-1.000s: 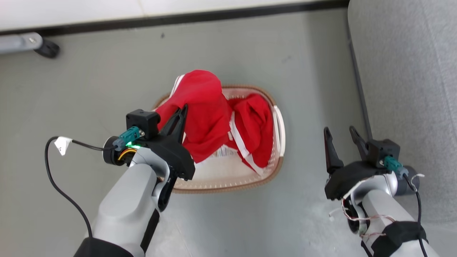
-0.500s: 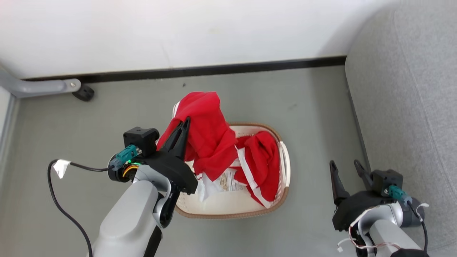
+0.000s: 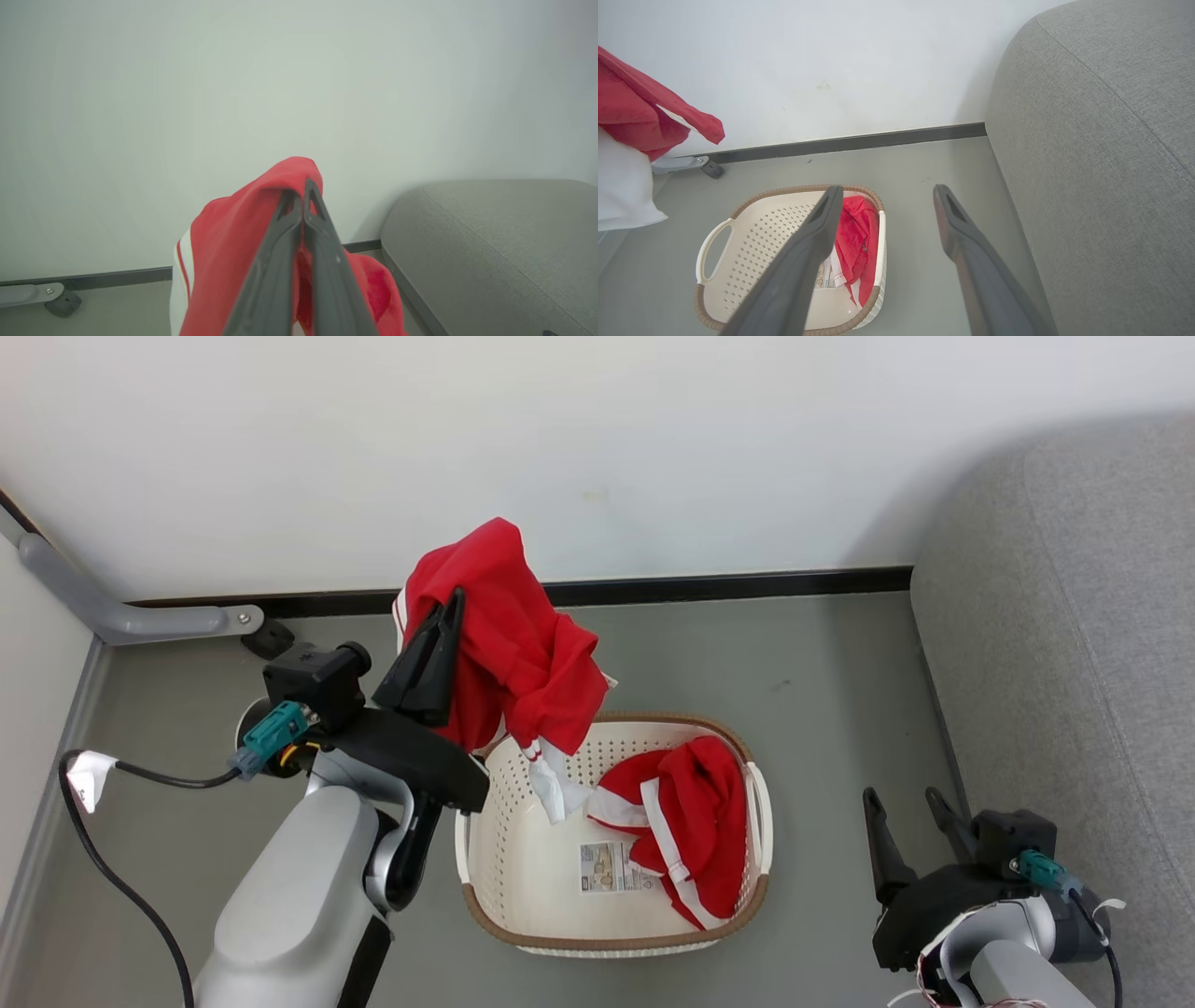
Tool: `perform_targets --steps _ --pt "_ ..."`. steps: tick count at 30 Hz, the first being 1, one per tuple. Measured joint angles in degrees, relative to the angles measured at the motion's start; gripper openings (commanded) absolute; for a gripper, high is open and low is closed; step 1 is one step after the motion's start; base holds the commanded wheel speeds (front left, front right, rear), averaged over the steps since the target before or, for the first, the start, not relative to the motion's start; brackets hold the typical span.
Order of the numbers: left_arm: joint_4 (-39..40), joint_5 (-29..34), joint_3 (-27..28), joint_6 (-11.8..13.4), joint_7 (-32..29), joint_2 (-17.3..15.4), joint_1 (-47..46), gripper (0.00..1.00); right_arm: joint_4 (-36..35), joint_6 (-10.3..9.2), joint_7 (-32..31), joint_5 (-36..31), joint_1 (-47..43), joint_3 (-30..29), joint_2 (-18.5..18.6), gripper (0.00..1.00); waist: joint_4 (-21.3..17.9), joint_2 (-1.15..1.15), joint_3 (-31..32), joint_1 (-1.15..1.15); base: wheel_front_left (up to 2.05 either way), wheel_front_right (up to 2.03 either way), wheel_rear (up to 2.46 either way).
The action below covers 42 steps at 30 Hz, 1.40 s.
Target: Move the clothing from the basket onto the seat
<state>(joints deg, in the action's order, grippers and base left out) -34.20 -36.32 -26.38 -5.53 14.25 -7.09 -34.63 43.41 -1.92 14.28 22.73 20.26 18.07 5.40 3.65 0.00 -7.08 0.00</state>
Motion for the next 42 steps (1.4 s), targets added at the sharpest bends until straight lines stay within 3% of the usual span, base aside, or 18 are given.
perform_targets --steps 12,23,34,42 --pt "11.56 2.58 1.52 1.08 0.04 -3.82 -0.09 0.0 -0.19 0.4 0.0 0.01 -1.19 0.01 -0.12 1.0 0.41 0.0 1.65 0.0 0.0 0.0 0.0" --pt "20.3 4.14 1.22 2.53 0.01 -4.42 -0.06 0.0 -0.46 0.41 0.0 0.01 -1.55 -0.02 -0.29 1.0 0.55 0.01 2.13 0.0 0.0 0.0 0.0" --pt "25.01 4.14 1.12 4.03 -1.7 -5.1 1.07 0.0 -2.92 0.92 0.0 -0.65 -0.63 0.6 -0.34 1.0 0.56 0.01 1.75 0.0 0.0 0.0 0.0" --pt "25.57 4.12 1.34 4.54 -3.13 -5.63 1.16 0.0 -9.96 2.07 0.0 -2.23 2.81 2.0 -0.41 1.0 0.36 0.01 1.37 0.0 0.0 0.0 0.0"
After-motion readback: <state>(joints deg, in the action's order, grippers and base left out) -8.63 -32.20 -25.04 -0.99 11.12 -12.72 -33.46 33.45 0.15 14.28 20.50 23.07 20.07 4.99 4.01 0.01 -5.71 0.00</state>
